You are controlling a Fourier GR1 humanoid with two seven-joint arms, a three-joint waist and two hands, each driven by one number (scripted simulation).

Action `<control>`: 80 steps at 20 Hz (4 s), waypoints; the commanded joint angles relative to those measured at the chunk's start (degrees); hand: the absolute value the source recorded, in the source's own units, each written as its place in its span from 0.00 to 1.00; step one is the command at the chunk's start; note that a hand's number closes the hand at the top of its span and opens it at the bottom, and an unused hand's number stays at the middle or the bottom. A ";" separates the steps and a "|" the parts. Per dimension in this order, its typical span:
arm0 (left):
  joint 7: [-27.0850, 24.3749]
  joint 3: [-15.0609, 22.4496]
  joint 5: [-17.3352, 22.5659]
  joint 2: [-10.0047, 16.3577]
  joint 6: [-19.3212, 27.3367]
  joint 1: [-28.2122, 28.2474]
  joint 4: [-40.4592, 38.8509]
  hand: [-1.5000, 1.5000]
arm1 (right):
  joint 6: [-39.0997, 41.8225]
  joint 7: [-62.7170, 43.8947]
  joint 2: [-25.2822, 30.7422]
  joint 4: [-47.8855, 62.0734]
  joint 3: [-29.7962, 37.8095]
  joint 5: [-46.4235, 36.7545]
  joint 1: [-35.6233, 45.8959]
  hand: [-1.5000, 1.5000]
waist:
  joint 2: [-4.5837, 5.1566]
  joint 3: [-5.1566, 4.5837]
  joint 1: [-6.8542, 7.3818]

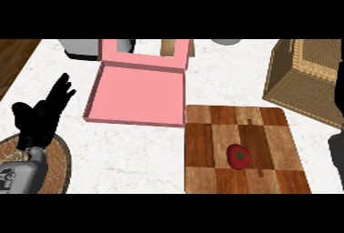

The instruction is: Pick the tomato from the cutting board and place it in the basket

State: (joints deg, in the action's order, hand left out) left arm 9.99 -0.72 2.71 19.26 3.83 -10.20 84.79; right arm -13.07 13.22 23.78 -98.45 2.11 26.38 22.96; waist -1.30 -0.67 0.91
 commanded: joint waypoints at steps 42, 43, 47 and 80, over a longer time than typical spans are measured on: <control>-6.77 0.57 -5.01 1.99 -3.71 -2.55 5.20 0.50 | 52.53 -65.39 17.72 -6.05 -38.75 -11.66 24.58 0.00 | 1.18 0.65 -0.86; -9.07 0.99 -5.79 1.55 -4.09 -3.47 3.01 0.50 | 54.36 -64.62 16.30 -2.37 -37.46 -11.71 26.76 0.00 | 1.31 0.63 -0.73; -11.89 0.03 -5.42 1.59 -5.82 -3.18 0.26 0.50 | 55.11 -64.55 13.31 -0.35 -38.58 -14.12 25.93 0.00 | 1.38 0.63 -0.67; -8.09 -4.14 -10.34 -1.76 -8.14 -2.76 5.01 0.50 | 54.77 -35.03 1.49 9.36 -36.11 -61.56 0.90 0.00 | 1.28 0.68 -0.92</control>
State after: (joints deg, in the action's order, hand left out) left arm -0.03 -3.73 -7.07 17.11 -3.93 -11.19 89.83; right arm 42.79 -22.84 27.23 -88.24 -34.88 -31.68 27.01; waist 0.00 0.00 0.11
